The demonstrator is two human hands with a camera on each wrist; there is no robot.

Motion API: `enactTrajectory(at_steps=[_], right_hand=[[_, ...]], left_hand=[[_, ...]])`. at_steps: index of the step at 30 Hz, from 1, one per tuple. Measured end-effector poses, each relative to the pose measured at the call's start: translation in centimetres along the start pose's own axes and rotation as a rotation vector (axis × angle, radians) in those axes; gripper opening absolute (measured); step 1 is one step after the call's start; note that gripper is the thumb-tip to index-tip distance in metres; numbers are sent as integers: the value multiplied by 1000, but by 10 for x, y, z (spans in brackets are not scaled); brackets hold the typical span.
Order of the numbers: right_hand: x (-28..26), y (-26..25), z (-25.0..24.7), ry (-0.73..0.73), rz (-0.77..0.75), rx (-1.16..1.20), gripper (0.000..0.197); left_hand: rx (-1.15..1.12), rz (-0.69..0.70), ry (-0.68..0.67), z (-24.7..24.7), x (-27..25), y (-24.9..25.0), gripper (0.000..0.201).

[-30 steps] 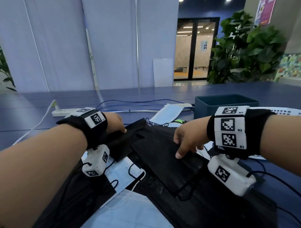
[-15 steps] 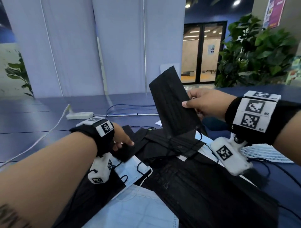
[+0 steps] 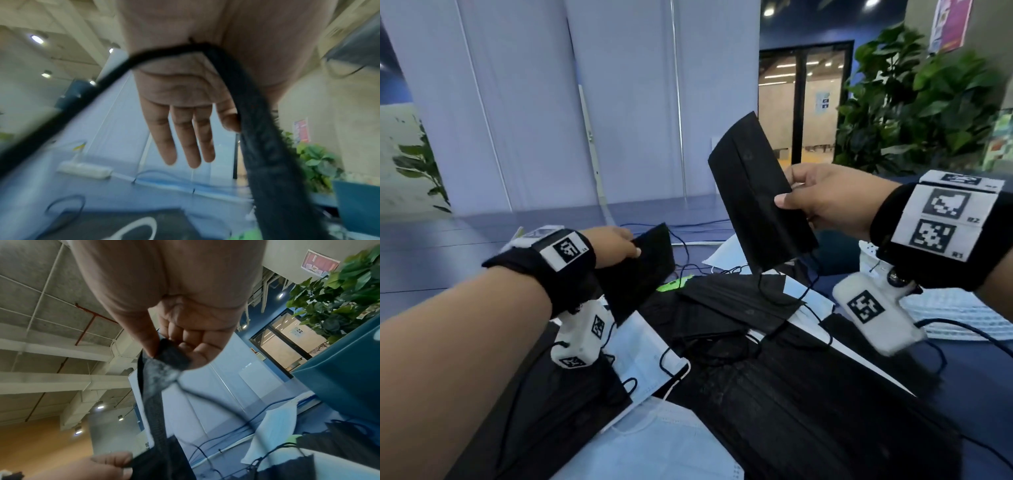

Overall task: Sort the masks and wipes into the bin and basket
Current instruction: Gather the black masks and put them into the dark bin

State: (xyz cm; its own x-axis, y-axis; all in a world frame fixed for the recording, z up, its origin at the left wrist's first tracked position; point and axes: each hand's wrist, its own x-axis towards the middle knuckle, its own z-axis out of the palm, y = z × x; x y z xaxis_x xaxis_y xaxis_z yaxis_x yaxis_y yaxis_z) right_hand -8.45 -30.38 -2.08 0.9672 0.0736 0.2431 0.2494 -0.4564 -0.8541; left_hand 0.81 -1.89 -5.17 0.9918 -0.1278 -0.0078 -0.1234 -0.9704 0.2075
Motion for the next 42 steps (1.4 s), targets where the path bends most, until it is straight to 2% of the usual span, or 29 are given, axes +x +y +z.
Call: enactTrajectory(at_steps=[4,6,8,10,13,17,20,22,26,30,33,35,38,40,42], right_hand=[[14,-9,16,-30,-16,188,20],[18,-16,25,-35,-54,373,25],[20,-22,33,-59,-119,553,25],[18,-26,41,-92,-153,701,28],[14,-26,52,-133,-156,787,29],[7,-15,73,-241,-77,759,30],[5,-10,84,-327,-1,714,31],[6,-7,90,-333,38,686,33],[12,-1,99,-136,97,574,29],[12,6,101,-84,134,499,28],[6,7,101,-140,115,485,19],[0,5,99,-258,119,556,14],[-6,0,93,-429,123,698,30],[-7,-2,91,-438,81,698,38],[-7,-4,89,-385,40,699,33]], left_hand=[[-381,1,334,-37,-19,-10,16],[-819,59,380,-40,-34,-9,17],[-1242,140,260,-28,-49,0,21],[-1494,194,109,-9,-55,6,26],[-1774,231,-103,23,-53,9,34],[-2035,218,-222,52,-55,16,40],[-2076,195,-262,58,-55,19,42],[-2051,187,-302,58,-58,20,45],[-1980,229,-325,53,-67,20,63],[-1792,273,-207,49,-70,27,39],[-1713,315,-183,43,-75,31,42],[-1655,342,-196,35,-80,32,45],[-1558,346,-209,17,-89,30,43],[-1463,322,-218,5,-96,24,38],[-1322,262,-214,-5,-102,12,31]])
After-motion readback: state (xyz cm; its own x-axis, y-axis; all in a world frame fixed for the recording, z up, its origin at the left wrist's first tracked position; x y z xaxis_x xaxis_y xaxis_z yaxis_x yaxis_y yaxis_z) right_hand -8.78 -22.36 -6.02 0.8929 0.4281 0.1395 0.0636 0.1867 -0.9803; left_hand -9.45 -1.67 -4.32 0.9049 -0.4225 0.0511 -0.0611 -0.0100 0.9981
